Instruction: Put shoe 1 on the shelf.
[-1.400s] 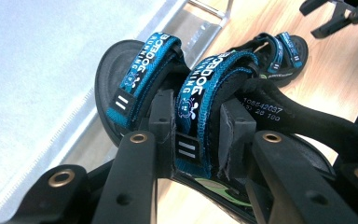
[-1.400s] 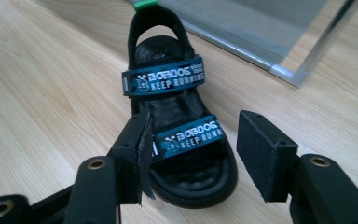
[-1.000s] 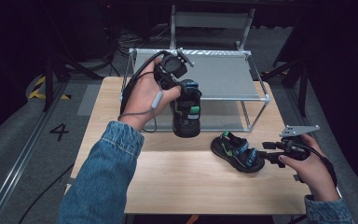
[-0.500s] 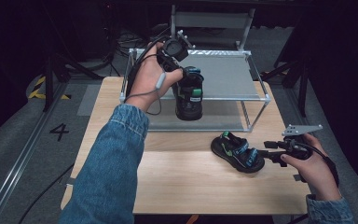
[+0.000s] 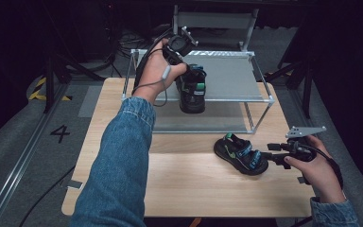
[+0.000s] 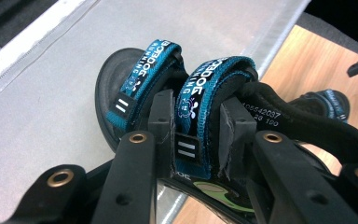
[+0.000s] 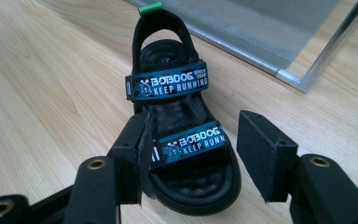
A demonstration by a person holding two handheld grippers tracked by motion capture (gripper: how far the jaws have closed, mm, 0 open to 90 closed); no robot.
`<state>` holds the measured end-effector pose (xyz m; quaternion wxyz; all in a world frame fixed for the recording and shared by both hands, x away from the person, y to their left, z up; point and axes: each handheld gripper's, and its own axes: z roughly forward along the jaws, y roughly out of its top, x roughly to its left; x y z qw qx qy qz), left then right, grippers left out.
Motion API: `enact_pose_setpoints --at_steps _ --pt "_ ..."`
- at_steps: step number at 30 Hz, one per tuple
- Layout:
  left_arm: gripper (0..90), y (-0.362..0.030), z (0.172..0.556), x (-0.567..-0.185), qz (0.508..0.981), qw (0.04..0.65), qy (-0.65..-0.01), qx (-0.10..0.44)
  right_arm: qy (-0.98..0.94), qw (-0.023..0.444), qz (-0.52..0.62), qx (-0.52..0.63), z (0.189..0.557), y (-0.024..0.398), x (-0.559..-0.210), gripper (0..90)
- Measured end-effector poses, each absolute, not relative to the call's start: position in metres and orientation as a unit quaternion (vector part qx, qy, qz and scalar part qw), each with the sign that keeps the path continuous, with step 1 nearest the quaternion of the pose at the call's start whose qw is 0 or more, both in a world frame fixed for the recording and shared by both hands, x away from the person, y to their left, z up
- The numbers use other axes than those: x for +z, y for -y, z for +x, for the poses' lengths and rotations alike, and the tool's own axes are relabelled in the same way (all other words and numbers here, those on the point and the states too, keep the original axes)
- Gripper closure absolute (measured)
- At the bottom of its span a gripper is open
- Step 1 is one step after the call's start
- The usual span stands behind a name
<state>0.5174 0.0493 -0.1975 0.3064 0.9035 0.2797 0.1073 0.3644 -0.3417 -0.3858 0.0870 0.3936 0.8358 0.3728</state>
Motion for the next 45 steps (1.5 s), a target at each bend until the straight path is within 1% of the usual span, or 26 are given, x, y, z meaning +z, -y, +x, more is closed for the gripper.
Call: enact_pose_setpoints --at_steps 9,14,18,22,24,25,26,31,36,42,43,45 --pt "70.0 -0.044 0.53 -0.21 0.904 0.301 -0.286 0.1 -0.837 0.084 0.391 0.373 0.365 0.341 -0.387 46.6" --pt "69.8 -0.044 0.534 -0.212 0.904 0.303 -0.283 0.102 -0.833 0.084 0.398 0.375 0.365 0.344 -0.387 46.6" --pt "69.9 -0.045 0.537 -0.215 0.904 0.294 -0.292 0.109 -0.833 0.085 0.399 0.374 0.365 0.345 -0.387 46.6" --pt "69.0 -0.048 0.538 -0.216 0.897 0.306 -0.298 0.112 -0.833 0.087 0.398 0.375 0.363 0.345 -0.386 46.6" --pt "64.7 -0.048 0.537 -0.216 0.893 0.31 -0.305 0.115 -0.833 0.087 0.398 0.374 0.363 0.345 -0.387 46.6" --pt "58.9 -0.048 0.537 -0.216 0.893 0.31 -0.305 0.115 -0.833 0.087 0.398 0.374 0.363 0.345 -0.387 46.6" --pt "53.4 -0.046 0.535 -0.215 0.892 0.309 -0.302 0.13 -0.834 0.086 0.399 0.372 0.363 0.345 -0.387 46.4" --pt "39.8 -0.048 0.527 -0.207 0.885 0.327 -0.299 0.145 -0.833 0.085 0.4 0.373 0.363 0.345 -0.387 46.3" --pt "35.8 -0.055 0.512 -0.197 0.881 0.333 -0.304 0.143 -0.833 0.086 0.401 0.372 0.363 0.345 -0.387 46.0" --pt "36.8 -0.056 0.489 -0.186 0.882 0.344 -0.289 0.138 -0.834 0.088 0.4 0.37 0.362 0.343 -0.387 45.9" --pt "37.6 -0.055 0.479 -0.182 0.881 0.35 -0.288 0.138 -0.834 0.088 0.399 0.37 0.361 0.343 -0.387 45.9" --pt "38.5 -0.055 0.47 -0.18 0.881 0.351 -0.284 0.141 -0.834 0.086 0.399 0.372 0.361 0.343 -0.386 45.8"
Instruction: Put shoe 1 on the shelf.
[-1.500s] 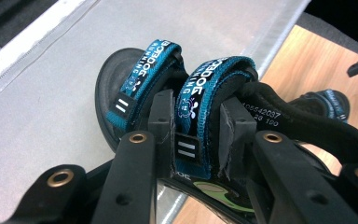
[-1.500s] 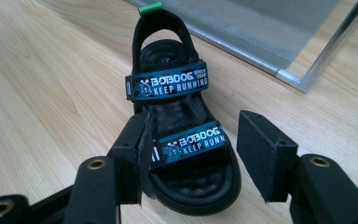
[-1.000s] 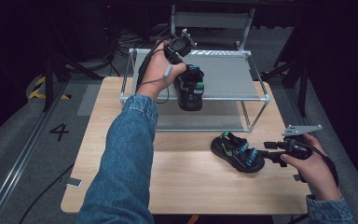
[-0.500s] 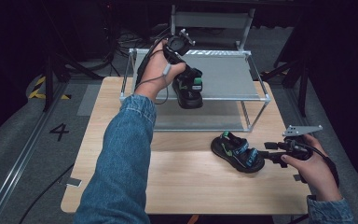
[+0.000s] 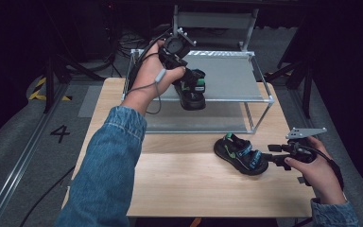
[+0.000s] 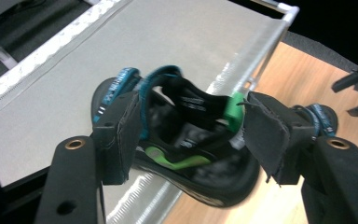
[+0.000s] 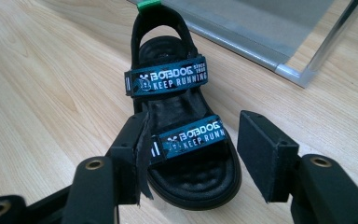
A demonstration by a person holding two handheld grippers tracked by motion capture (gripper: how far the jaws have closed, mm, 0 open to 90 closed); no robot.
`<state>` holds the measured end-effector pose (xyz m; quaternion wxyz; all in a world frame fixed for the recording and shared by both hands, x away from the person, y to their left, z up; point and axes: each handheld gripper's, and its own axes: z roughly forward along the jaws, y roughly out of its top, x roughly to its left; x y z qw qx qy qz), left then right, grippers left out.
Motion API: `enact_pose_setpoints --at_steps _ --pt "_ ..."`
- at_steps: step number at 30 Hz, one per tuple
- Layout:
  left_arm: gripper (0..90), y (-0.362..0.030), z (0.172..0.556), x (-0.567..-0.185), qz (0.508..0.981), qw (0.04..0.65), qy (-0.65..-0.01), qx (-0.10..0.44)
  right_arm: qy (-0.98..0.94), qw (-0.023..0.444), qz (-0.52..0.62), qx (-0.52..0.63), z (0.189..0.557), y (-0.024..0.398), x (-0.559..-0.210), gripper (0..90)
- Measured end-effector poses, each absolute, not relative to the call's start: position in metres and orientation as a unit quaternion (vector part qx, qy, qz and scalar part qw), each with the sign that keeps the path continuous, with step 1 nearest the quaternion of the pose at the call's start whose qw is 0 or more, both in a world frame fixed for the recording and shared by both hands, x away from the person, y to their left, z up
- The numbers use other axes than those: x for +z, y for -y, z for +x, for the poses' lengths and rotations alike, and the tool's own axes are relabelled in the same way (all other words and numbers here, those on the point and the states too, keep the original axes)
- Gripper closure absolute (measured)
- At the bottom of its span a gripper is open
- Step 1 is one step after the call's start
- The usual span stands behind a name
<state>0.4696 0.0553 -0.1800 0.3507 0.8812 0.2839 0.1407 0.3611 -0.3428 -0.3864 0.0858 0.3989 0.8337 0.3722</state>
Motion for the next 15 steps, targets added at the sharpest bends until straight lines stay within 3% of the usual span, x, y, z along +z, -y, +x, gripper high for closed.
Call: enact_pose_setpoints --at_steps 12,15 --pt "37.4 -0.058 0.43 -0.194 0.875 0.359 -0.294 0.136 -0.835 0.084 0.396 0.373 0.361 0.341 -0.386 45.8" --pt "40.9 -0.059 0.424 -0.203 0.874 0.365 -0.294 0.131 -0.834 0.084 0.397 0.373 0.361 0.341 -0.387 45.8"
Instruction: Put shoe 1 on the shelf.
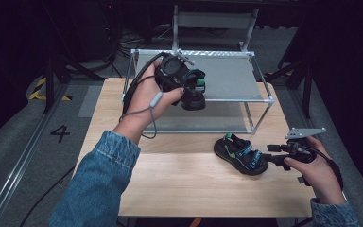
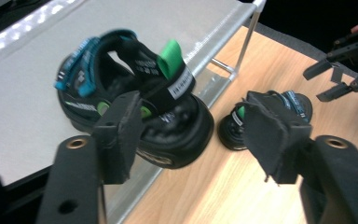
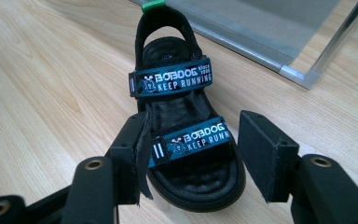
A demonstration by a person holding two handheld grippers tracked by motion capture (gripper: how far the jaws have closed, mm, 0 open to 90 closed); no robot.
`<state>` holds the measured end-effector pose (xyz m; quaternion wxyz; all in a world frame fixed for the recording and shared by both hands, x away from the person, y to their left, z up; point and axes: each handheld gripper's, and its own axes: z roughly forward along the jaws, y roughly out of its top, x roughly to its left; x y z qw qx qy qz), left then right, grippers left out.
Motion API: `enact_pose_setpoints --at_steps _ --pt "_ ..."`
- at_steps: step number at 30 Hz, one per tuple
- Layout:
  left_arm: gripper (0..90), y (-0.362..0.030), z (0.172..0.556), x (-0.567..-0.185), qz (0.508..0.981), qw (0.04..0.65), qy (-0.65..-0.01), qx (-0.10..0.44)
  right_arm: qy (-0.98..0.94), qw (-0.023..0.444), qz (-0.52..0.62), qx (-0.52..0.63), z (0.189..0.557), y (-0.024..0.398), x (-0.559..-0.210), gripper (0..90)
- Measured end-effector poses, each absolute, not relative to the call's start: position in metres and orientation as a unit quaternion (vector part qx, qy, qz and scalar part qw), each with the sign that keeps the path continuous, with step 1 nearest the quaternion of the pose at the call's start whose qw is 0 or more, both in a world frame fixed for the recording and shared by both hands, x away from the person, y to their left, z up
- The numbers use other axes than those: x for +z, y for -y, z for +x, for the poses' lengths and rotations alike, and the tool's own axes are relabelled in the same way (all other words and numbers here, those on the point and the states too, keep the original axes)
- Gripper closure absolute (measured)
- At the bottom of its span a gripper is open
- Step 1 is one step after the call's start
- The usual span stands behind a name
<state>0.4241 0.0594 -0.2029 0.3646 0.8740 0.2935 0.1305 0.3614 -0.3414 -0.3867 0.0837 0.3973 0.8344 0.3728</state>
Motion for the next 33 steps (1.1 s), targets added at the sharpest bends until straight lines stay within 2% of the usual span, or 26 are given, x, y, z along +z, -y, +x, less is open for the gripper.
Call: enact_pose_setpoints --at_steps 2,6,10,16,20,33 --pt "47.1 -0.06 0.421 -0.209 0.872 0.369 -0.293 0.129 -0.834 0.084 0.397 0.373 0.362 0.341 -0.387 45.8" --pt "66.2 -0.06 0.415 -0.219 0.874 0.373 -0.29 0.114 -0.834 0.084 0.397 0.373 0.361 0.341 -0.387 45.9" --pt "76.0 -0.058 0.413 -0.228 0.873 0.375 -0.293 0.104 -0.835 0.085 0.396 0.372 0.361 0.341 -0.387 45.9" --pt "82.5 -0.051 0.413 -0.246 0.875 0.375 -0.295 0.084 -0.836 0.085 0.397 0.371 0.362 0.34 -0.388 45.9" --pt "83.0 -0.045 0.413 -0.256 0.878 0.367 -0.299 0.074 -0.836 0.085 0.397 0.37 0.362 0.34 -0.388 45.9" --pt "89.0 -0.041 0.427 -0.267 0.864 0.366 -0.336 0.08 -0.837 0.081 0.396 0.368 0.363 0.339 -0.391 45.9"
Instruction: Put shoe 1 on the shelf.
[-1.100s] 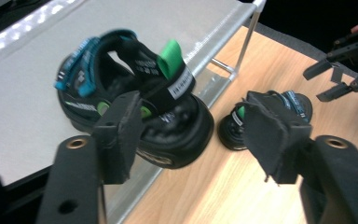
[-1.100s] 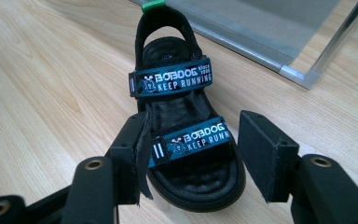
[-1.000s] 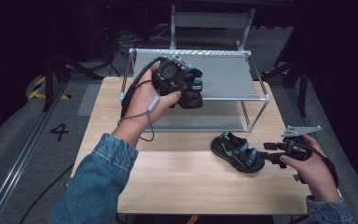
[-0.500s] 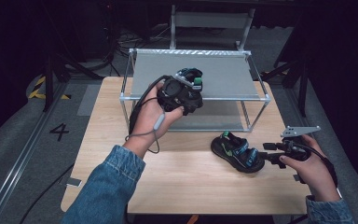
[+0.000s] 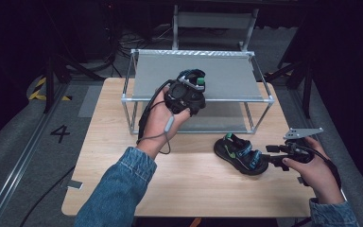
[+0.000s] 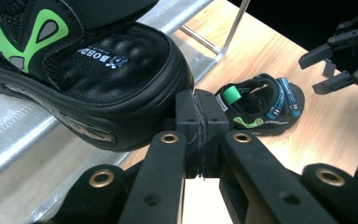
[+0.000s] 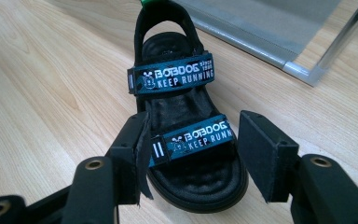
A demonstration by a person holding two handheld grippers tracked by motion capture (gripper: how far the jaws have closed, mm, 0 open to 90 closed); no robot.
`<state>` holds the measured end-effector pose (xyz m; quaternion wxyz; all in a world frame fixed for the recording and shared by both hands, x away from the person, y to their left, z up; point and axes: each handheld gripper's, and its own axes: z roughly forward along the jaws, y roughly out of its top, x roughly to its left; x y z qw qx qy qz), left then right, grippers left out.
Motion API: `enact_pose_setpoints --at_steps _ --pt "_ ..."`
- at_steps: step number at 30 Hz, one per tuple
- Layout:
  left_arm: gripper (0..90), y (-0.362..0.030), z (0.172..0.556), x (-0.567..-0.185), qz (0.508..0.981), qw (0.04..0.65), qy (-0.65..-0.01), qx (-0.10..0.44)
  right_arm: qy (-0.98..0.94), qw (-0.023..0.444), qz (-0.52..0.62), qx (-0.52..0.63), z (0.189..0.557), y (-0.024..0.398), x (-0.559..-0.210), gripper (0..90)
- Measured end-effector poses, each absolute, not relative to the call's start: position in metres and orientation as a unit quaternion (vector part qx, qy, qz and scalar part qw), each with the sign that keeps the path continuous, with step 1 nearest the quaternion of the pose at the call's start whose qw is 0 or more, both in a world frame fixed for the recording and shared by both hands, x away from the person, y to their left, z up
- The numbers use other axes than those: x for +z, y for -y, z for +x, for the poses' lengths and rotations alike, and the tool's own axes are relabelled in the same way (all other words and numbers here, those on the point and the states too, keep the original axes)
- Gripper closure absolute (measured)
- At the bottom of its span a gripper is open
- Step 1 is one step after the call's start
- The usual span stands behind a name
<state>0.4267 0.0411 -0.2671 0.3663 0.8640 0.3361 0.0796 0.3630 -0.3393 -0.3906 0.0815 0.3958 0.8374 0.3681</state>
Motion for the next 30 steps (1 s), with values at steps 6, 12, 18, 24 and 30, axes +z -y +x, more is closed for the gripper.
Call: enact_pose_setpoints --at_steps 6,12,18,24,30 --pt "89.0 -0.036 0.435 -0.269 0.865 0.354 -0.342 0.101 -0.839 0.08 0.396 0.366 0.363 0.338 -0.391 45.8" --pt "88.0 -0.031 0.449 -0.27 0.866 0.35 -0.343 0.102 -0.839 0.082 0.396 0.365 0.363 0.339 -0.391 45.8" --pt "87.7 -0.031 0.461 -0.269 0.865 0.345 -0.35 0.104 -0.838 0.083 0.397 0.365 0.364 0.34 -0.391 45.8" --pt "87.4 -0.037 0.472 -0.27 0.862 0.334 -0.366 0.105 -0.838 0.083 0.397 0.365 0.364 0.34 -0.392 45.9" --pt "85.3 -0.043 0.482 -0.276 0.855 0.333 -0.385 0.102 -0.838 0.082 0.396 0.365 0.364 0.34 -0.391 45.9"
